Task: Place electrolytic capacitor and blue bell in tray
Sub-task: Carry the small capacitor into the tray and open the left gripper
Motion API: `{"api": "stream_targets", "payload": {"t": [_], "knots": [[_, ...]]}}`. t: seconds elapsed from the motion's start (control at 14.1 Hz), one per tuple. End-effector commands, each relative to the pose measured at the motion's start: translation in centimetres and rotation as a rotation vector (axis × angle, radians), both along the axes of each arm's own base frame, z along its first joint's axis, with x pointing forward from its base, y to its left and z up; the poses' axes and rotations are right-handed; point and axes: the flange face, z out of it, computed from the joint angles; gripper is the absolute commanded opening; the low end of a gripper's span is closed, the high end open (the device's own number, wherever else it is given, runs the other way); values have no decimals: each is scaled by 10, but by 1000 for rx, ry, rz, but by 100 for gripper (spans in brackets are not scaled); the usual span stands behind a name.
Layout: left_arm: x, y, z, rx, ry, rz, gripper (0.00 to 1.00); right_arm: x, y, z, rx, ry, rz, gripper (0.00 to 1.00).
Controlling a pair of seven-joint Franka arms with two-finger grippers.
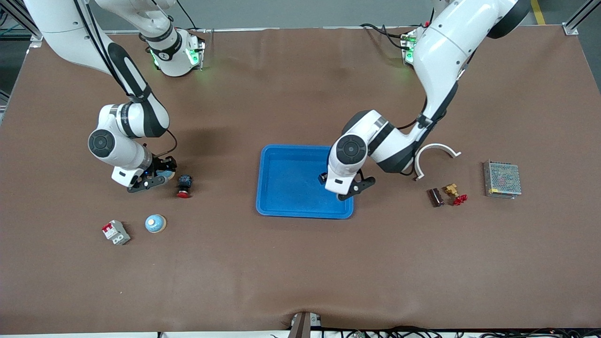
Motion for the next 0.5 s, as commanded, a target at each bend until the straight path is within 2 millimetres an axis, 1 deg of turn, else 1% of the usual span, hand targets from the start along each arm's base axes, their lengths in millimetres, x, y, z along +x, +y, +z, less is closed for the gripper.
{"api": "stream_targets", "payload": {"t": [0.0, 0.07, 0.14, 0.21, 0.35, 0.43], "knots": [[22, 37, 49, 44, -20, -43, 100, 2, -2, 8, 9, -6, 3, 49], [31, 58, 58, 49, -13, -61, 100, 4, -2, 17, 9, 0, 4, 49], [34, 75, 65, 66, 13, -88, 100, 8, -2, 31, 10, 6, -3, 49], [36, 92, 68, 86, 49, -114, 100, 14, -1, 47, 9, 20, -6, 49], [49, 131, 69, 94, 71, -94, 100, 29, 0, 84, 12, 51, -27, 49], [53, 147, 63, 101, 82, -101, 100, 39, 2, 104, 18, 68, -48, 49]]}}
